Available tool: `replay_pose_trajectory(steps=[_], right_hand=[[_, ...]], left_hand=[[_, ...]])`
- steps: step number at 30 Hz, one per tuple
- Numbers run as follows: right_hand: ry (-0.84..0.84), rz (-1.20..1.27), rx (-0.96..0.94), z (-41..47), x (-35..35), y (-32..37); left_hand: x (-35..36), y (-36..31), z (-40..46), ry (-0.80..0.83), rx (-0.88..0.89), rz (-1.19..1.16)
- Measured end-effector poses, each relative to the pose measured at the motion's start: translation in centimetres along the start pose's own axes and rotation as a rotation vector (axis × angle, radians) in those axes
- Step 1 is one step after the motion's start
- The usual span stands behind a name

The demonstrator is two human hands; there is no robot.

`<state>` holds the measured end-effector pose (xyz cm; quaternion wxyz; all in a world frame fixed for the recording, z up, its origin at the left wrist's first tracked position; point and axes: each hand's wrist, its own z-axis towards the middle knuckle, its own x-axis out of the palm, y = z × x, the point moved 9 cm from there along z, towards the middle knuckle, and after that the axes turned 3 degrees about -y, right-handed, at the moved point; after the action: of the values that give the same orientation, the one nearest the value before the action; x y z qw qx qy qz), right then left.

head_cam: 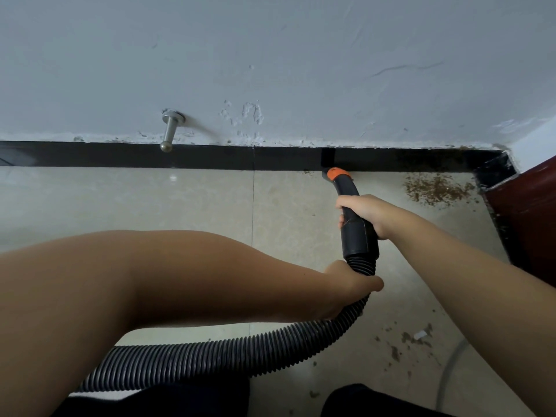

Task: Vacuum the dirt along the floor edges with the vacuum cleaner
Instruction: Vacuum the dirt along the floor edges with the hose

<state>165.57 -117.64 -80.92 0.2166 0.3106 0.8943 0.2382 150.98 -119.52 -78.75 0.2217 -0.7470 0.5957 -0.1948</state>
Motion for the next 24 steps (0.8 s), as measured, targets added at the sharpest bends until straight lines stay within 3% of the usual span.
replay_pose_trajectory(steps=[17, 24], right_hand=[[0.101, -0.197, -0.068, -1.0, 4.2, 0.0], [-0.097, 0.01, -0.007, -0.9, -3.5, -2.2]], left_hand=[[-0.4, 2.5, -0.4, -0.02, -0.023, -0.036], [2.8, -0.2, 1.1, 0.015, 0.055, 0.168]])
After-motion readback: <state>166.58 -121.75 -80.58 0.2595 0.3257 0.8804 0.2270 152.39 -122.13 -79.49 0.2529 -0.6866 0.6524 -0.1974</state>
